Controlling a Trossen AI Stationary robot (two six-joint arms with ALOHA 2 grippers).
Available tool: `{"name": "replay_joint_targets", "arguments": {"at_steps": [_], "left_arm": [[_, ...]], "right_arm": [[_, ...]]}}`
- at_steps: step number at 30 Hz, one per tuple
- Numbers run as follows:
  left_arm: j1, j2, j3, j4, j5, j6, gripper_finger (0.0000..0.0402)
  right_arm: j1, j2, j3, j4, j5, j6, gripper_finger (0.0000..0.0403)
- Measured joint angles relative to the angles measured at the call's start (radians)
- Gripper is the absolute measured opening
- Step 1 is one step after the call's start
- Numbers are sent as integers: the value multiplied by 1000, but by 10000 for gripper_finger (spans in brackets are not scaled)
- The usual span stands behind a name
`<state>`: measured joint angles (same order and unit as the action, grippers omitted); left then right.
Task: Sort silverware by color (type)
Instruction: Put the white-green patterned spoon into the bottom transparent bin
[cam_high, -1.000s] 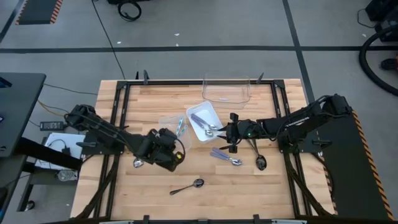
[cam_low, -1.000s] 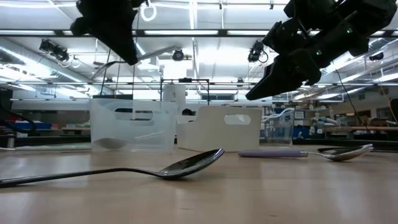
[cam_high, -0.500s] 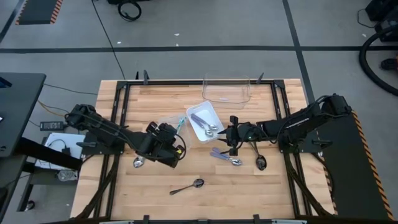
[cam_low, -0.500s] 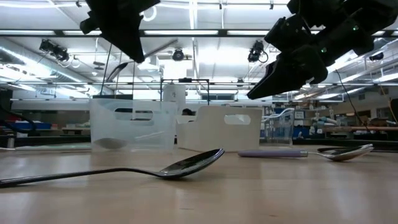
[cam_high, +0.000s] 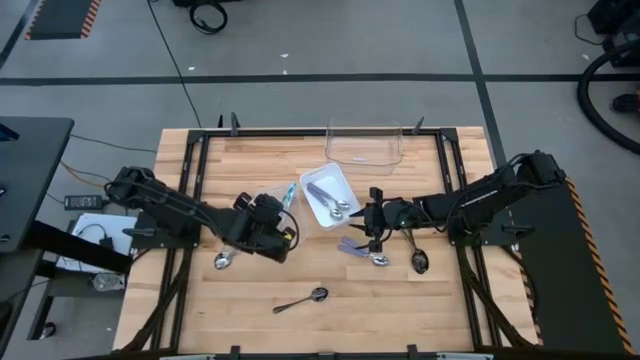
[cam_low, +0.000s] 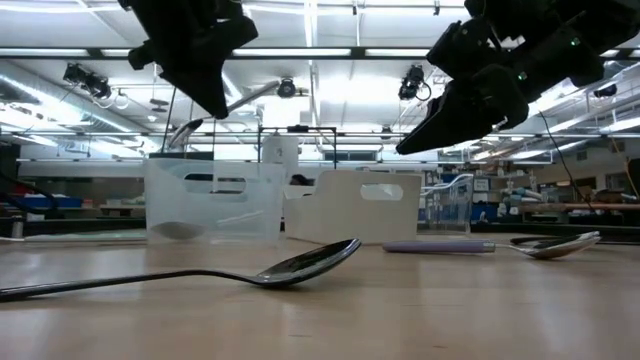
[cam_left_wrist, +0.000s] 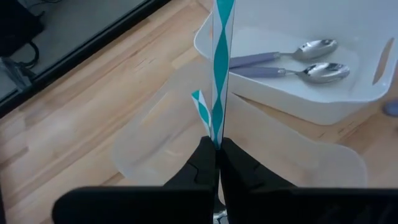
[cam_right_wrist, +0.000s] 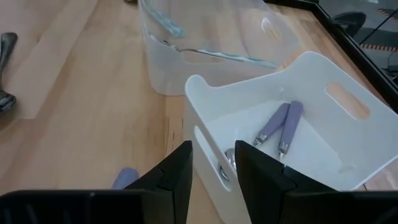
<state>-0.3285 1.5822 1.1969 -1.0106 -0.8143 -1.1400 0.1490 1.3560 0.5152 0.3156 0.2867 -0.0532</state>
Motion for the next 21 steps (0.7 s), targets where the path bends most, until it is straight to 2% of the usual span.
{"name": "replay_joint_targets", "arguments": {"at_steps": [7,13,17,21], "left_arm": [[36,3,-17,69,57,1,12],[46,3,-151,218,116,-36,15],[65,4,-221,253,139,-97,15],[84,4,-270,290,207,-134,15]], "right_arm": [[0,0,0,1,-12,-9,130],[8,0,0,5,-28,-10,130],[18,0,0,21,-28,-25,130],[19,0,0,50,-28,-35,130]]}}
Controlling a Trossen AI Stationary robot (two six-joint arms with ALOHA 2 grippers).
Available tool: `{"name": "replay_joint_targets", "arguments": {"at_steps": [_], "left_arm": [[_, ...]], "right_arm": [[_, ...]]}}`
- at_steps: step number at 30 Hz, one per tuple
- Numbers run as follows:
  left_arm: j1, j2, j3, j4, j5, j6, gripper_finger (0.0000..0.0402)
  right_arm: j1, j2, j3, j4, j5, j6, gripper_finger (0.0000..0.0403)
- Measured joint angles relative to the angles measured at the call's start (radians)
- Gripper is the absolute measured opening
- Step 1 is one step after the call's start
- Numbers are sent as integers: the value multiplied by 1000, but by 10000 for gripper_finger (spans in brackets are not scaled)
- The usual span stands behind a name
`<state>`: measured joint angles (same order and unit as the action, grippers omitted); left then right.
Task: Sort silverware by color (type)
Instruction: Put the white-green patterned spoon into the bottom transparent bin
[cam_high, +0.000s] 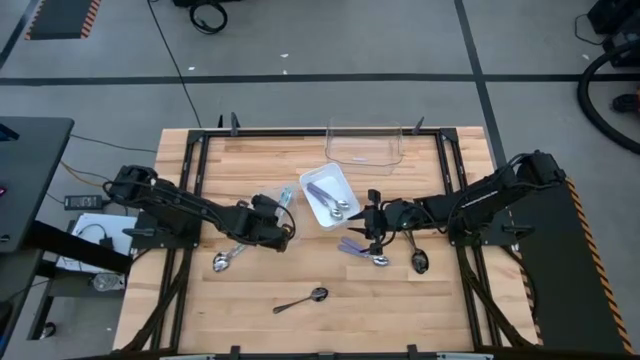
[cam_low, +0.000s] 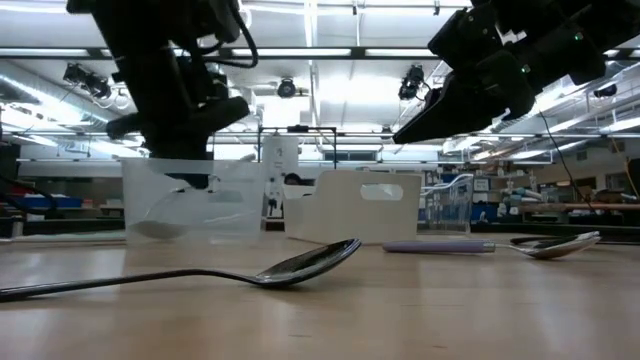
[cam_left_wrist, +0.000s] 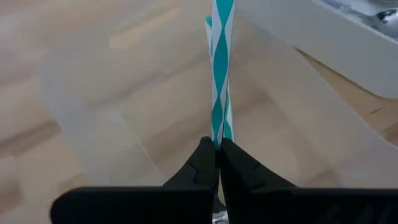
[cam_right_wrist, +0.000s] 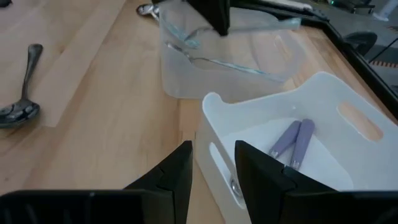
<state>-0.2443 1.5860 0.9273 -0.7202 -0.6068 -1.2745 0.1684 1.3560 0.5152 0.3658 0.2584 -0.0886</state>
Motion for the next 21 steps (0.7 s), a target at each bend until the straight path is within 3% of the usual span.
{"name": "replay_joint_targets", "arguments": {"at_steps": [11,21], "left_arm": [[6,-3,-23,58,79,-76,26],[5,-12,-16,50,77,-41,138]], "right_arm": [[0,0,0,2,0,-12,130],[0,0,0,2,0,0,130]]}}
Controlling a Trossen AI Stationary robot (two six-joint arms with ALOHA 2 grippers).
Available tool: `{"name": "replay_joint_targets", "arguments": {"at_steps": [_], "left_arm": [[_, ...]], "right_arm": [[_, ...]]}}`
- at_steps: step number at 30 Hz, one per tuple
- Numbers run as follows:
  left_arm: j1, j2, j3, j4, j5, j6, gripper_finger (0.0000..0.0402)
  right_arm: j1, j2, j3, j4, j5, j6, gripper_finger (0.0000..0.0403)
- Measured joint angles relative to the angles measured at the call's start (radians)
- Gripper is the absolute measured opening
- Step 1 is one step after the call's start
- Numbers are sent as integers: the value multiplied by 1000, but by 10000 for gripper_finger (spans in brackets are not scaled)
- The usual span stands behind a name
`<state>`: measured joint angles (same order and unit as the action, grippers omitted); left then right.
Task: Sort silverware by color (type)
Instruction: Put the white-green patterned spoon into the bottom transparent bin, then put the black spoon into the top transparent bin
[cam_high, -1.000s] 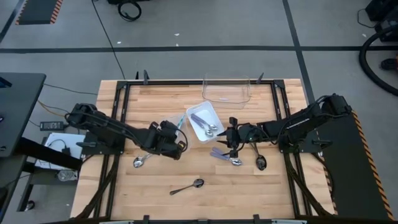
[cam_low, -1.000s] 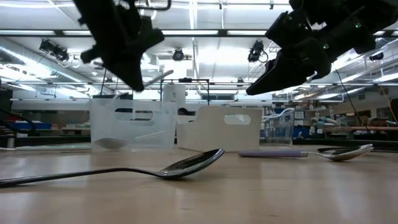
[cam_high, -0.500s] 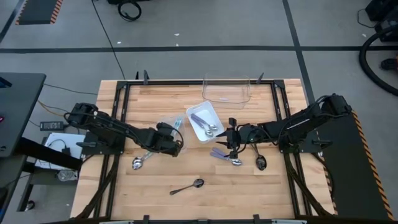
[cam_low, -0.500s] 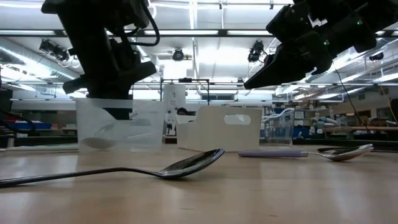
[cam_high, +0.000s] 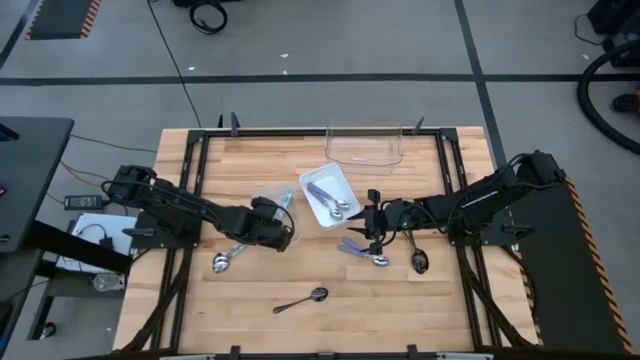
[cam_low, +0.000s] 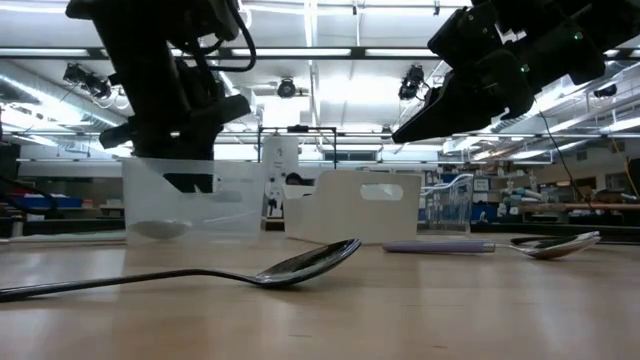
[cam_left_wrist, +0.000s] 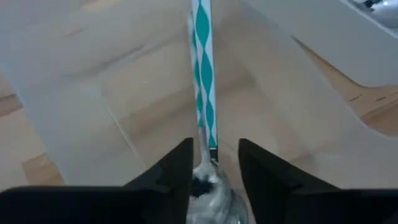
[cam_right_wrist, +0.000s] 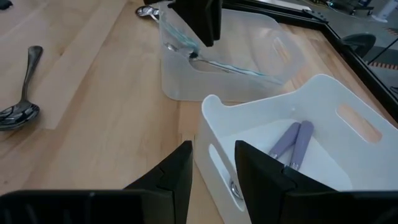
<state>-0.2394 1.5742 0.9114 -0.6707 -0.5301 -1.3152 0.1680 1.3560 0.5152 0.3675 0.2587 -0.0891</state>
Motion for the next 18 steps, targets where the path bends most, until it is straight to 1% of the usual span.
{"name": "replay_joint_targets", "arguments": {"at_steps": [3,6,10,14,18], "left_arm": [[-8,0,33,-31,-27,41,165],[-23,0,76,-55,-64,92,181],[-47,0,130,-132,-102,106,187],[-76,0,181,-242,-99,99,187],[-113,0,226,-280,-98,119,187]], "right_arm": [[0,0,0,0,0,0,130],[0,0,0,-2,0,8,130],[0,0,0,-23,0,31,130],[0,0,0,-38,2,45,130],[1,0,0,-54,10,65,130]]}}
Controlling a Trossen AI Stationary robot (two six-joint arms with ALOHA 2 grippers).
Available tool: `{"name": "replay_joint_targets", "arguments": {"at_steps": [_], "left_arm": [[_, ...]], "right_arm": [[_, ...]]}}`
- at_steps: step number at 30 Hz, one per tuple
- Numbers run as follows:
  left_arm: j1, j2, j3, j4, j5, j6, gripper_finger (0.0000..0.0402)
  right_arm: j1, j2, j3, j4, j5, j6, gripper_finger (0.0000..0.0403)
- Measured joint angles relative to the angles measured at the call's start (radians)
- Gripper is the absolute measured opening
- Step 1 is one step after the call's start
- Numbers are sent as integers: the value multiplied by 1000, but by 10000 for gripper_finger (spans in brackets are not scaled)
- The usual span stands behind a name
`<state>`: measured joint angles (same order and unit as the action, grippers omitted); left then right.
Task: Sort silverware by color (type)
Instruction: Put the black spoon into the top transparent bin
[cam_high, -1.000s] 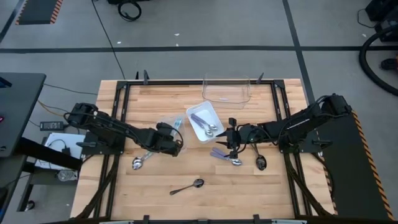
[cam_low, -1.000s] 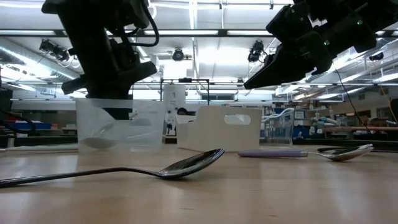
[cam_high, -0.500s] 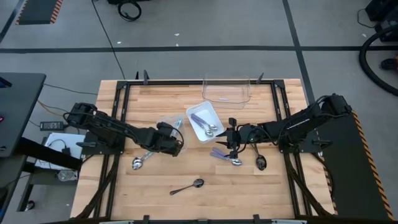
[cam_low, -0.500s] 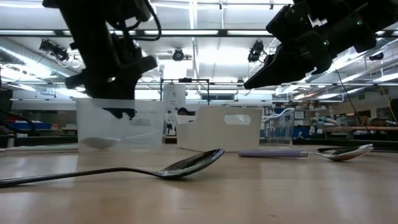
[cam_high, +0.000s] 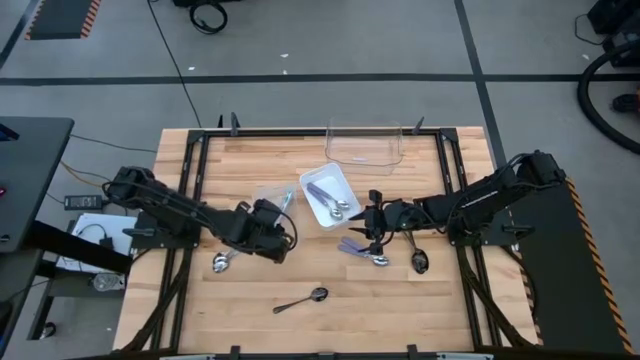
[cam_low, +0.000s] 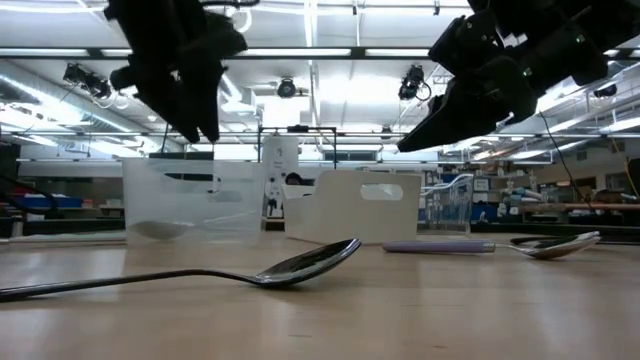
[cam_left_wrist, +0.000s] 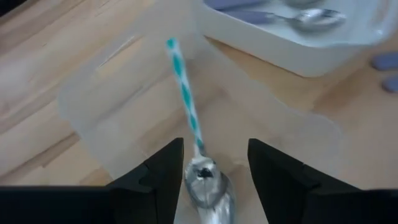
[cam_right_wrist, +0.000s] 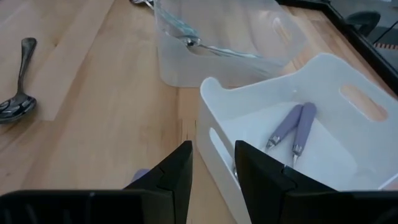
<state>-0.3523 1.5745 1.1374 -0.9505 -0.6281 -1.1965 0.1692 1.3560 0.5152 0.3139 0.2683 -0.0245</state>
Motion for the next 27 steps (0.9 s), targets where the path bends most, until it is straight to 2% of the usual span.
{"name": "replay_joint_targets", "arguments": {"at_steps": [5,12,17,27], "left_arm": [[-59,0,35,51,-21,144,188],[-124,3,36,233,-56,443,188],[-136,6,35,309,-53,476,188],[-137,68,34,413,89,527,188]], "right_arm": [[2,0,0,-44,-2,14,130],[3,0,0,-110,-98,64,130],[53,0,0,-137,-77,108,130],[132,-1,45,-272,26,196,130]]}}
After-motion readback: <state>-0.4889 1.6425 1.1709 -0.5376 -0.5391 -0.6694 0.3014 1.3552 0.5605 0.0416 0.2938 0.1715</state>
